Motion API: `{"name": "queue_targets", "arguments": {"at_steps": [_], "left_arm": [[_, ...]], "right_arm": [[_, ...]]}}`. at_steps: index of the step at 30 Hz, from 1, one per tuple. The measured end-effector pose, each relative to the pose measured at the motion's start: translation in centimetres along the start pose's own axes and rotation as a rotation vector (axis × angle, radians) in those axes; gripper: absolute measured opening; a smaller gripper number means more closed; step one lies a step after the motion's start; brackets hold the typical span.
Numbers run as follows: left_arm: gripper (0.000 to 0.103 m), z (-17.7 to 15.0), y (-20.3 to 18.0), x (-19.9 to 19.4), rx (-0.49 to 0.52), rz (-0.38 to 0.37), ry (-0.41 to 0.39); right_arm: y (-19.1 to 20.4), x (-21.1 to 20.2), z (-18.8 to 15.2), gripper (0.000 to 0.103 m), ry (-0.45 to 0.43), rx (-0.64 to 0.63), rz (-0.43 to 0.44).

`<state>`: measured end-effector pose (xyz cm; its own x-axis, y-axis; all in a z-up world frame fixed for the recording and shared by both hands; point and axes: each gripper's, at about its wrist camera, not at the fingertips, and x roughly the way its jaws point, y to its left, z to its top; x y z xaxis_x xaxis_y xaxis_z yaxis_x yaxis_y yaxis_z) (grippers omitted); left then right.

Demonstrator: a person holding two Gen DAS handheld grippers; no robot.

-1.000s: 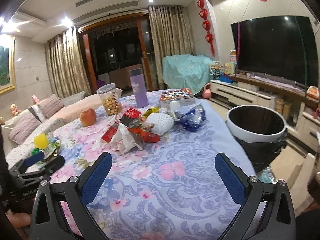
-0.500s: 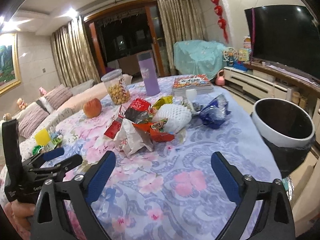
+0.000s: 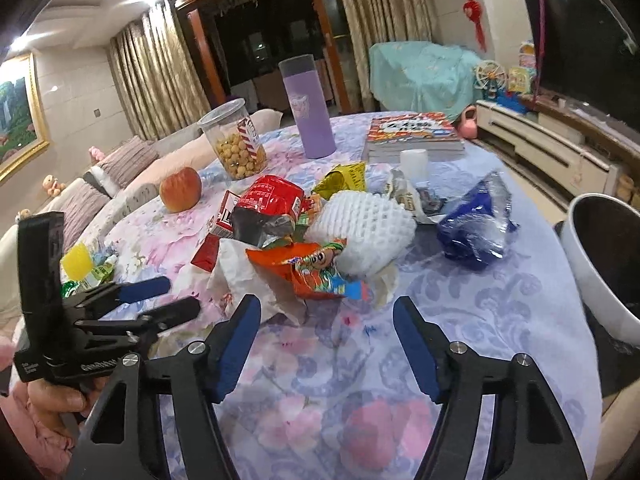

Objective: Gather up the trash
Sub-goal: 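Grasp the white tissue with the left tool while the right tool grasps the orange wrapper, then carry the tissue and orange wrapper with both tools over the black bin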

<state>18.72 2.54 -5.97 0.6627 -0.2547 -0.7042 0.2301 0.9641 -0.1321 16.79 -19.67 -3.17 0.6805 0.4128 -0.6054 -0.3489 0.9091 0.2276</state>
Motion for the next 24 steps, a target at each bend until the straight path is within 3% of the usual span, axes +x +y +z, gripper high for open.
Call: {"name": "queue_targets", "arguments": {"at_steps": [4, 6, 10, 11, 15, 16, 18, 24], "left_arm": [[0.060, 0.6, -0.5, 1.3, 0.029, -0.036, 0.036], [0.048, 0.9, -0.7, 1.8, 0.040, -0.061, 0.050], [0.029, 1.1, -1.3, 2.2, 0.061, -0.109, 0.055], [0.022, 1.1, -1.4, 2.2, 0.068, -0.117, 0.054], [0.011, 0.9, -2.2, 1.6, 0.108, -0.118, 0.036], [0.003, 0.9, -2.3, 1.4, 0.112, -0.112, 0.030], [0.001, 0.7, -2.3, 1.1, 0.107, -0.117, 0.027], [0.001, -0.8, -2.2, -0.5, 0.073, -0.109, 0.010]], "right_arm": [[-0.7, 0.8, 0.7, 0.069, 0.006, 0.017, 0.021], [-1.0, 1.6, 1.0, 0.068, 0.020, 0.020, 0.029], [-1.8, 3.2, 1.1, 0.043, 0.064, 0.048, 0.065], [-2.0, 3.5, 1.1, 0.041, 0.073, 0.055, 0.075], [-2.3, 3.5, 0.7, 0.029, 0.079, 0.063, 0.102], [-2.5, 3.4, 0.5, 0.024, 0.079, 0.070, 0.111], [-2.8, 3.1, 0.1, 0.001, 0.082, 0.093, 0.133], [-3.1, 1.3, -0.7, 0.000, 0.069, 0.113, 0.134]]}}
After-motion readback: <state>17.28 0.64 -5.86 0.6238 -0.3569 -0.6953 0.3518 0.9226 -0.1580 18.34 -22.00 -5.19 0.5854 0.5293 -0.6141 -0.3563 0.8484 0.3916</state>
